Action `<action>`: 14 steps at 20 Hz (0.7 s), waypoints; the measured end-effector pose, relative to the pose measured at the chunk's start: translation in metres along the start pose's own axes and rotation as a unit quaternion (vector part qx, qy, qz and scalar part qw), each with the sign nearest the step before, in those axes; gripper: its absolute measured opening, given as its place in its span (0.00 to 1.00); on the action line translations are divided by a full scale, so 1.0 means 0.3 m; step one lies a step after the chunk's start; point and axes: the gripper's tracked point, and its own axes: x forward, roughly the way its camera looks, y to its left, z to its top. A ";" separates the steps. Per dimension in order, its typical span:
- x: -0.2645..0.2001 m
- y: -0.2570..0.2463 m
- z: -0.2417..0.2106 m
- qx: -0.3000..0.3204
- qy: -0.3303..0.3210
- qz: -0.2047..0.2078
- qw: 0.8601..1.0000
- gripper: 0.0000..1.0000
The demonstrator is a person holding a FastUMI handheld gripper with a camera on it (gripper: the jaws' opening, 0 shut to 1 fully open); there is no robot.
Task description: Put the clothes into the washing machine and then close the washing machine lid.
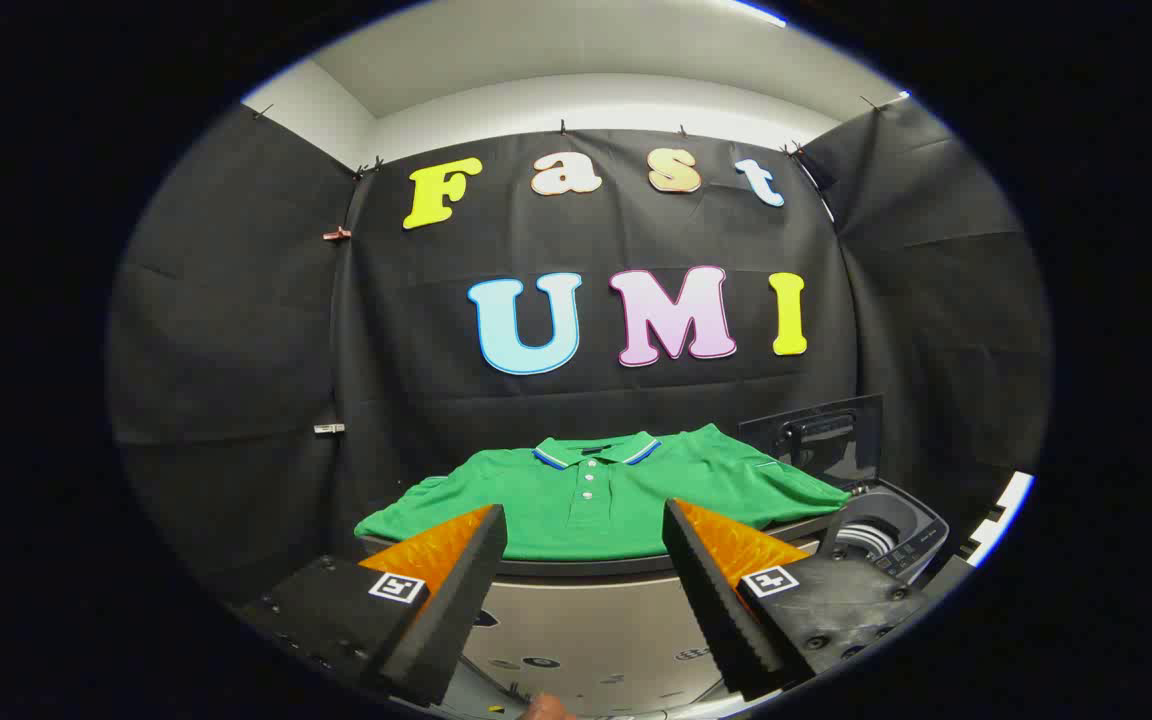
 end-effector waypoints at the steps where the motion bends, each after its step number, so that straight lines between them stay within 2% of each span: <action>1: 0.001 0.000 0.000 -0.001 0.000 0.000 1.000 0.99; 14: 0.029 -0.018 0.004 0.001 -0.003 -0.010 1.000 0.99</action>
